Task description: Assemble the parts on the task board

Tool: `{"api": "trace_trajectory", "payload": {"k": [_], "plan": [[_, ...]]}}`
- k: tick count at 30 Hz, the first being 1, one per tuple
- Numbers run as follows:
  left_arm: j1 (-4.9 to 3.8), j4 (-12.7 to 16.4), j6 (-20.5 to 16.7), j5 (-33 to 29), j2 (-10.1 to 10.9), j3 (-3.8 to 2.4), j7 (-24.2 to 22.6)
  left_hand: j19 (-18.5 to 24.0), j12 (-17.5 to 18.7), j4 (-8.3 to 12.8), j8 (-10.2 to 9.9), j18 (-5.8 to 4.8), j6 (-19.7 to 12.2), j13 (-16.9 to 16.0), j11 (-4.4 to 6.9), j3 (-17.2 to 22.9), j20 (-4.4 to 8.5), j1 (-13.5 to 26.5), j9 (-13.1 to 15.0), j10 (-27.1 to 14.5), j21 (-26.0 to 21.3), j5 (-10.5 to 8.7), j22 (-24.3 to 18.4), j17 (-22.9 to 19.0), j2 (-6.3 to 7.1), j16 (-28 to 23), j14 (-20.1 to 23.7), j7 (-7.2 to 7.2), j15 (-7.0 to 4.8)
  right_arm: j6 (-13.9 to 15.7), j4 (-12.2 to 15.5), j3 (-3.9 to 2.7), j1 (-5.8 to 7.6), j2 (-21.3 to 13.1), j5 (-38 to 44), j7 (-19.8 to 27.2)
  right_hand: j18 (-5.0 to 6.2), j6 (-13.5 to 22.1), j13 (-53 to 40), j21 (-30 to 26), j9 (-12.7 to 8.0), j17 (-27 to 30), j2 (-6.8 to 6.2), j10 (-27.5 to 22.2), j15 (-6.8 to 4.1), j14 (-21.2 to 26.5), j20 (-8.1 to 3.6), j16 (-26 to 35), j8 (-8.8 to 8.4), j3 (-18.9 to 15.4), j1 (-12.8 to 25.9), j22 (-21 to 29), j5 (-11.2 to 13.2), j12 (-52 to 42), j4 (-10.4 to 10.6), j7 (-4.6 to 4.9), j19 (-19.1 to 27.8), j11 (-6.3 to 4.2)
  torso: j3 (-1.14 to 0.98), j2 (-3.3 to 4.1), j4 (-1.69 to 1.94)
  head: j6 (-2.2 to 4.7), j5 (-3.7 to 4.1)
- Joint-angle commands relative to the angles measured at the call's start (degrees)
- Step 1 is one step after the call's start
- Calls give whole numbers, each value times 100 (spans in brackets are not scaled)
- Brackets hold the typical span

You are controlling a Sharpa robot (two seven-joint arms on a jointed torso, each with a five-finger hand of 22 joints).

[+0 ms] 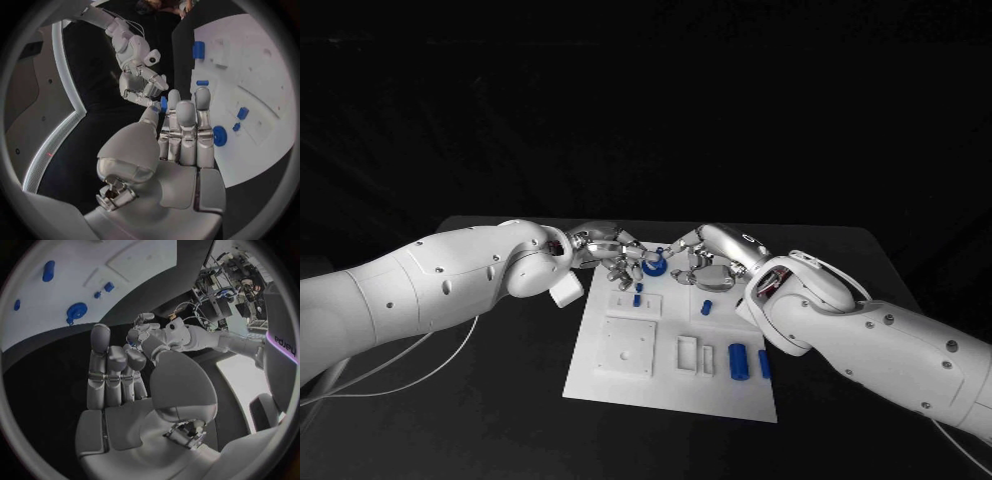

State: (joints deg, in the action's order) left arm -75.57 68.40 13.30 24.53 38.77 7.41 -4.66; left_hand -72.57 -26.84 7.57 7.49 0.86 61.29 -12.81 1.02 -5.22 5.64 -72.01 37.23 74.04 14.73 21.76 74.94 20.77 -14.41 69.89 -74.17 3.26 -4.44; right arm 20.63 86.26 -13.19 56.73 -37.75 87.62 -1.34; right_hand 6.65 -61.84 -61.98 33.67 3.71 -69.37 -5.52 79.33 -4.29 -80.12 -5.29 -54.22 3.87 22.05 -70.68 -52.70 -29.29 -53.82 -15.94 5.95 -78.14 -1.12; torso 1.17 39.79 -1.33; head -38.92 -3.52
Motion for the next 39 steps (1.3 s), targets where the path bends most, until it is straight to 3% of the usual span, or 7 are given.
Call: {"api": "trace_trajectory", "payload": {"k": [1,5,12,20,25,29,39], "plan": [[-7,26,-224,323,-1,-7,272,-6,-35,616,65,114,64,2,23,574,33,-99,23,49,37,55,104,-4,-51,27,-45,-41,-45,206,-80,-10,-7,-25,-98,28,93,43,67,-87,-16,44,-21,-72,4,22,2,78,-34,-36,46,-14,18,73,31,8,-55,0,-2,-4,1,-4,-3],[-9,37,-371,713,4,-7,648,-44,-40,629,104,111,82,4,45,578,52,-60,62,117,60,156,104,-3,-16,27,-90,-60,-65,310,-238,-113,-7,-74,-294,43,93,38,80,-97,-16,54,-25,-74,1,25,1,91,-34,-30,38,-20,9,85,23,3,-62,-2,-1,-7,5,-7,-8],[-46,47,-594,1415,6,-8,1661,-128,25,648,151,104,89,37,72,630,84,-23,110,230,8,210,48,-41,22,-97,-222,-79,-96,424,-467,-499,-5,-267,-884,91,86,56,192,-203,-16,139,-51,-127,6,77,6,218,-34,-18,44,-55,1,204,23,8,-62,1,4,-9,-2,-22,-17],[-165,3,-634,2036,-66,-5,2603,-210,-60,591,308,82,69,-25,108,640,115,31,29,303,-39,228,58,-18,58,-156,-296,-110,-128,678,-879,-778,49,-429,-1969,358,-7,146,1008,-750,-15,766,8,-491,59,405,59,1001,-33,-1020,40,286,-212,1100,372,17,-48,31,-5,-8,-8,-41,-67],[-224,-39,-503,2451,-129,-3,3024,-261,-184,540,543,58,42,-107,139,652,144,90,11,324,-64,268,67,5,91,-187,-343,-149,-154,825,-1061,-846,72,-465,-2415,491,-32,155,1169,-972,-16,910,55,-575,69,495,66,992,-35,-1175,-18,397,-251,1122,373,22,-100,40,-8,-1,1,-61,-80],[-261,-114,-349,2791,-233,0,3312,-292,-230,659,667,54,80,-131,170,775,173,266,14,378,-32,990,101,29,215,-172,-392,-172,-183,873,-1094,-878,78,-473,-2546,548,-33,153,1250,-1033,-17,974,74,-617,74,547,70,1009,-36,-1094,-63,397,-239,1161,288,31,-74,46,-12,6,3,-90,-91],[-300,-267,-422,3418,-543,115,3687,-266,-271,846,1005,32,51,-159,206,1164,205,674,12,465,77,1326,102,126,344,-171,-420,-215,-211,893,-1041,-906,81,-463,-2599,586,-28,150,1347,-1085,-16,1068,89,-647,76,583,71,974,-35,-917,-13,315,-217,1132,163,36,-68,46,1,2,5,-144,-114]]}}
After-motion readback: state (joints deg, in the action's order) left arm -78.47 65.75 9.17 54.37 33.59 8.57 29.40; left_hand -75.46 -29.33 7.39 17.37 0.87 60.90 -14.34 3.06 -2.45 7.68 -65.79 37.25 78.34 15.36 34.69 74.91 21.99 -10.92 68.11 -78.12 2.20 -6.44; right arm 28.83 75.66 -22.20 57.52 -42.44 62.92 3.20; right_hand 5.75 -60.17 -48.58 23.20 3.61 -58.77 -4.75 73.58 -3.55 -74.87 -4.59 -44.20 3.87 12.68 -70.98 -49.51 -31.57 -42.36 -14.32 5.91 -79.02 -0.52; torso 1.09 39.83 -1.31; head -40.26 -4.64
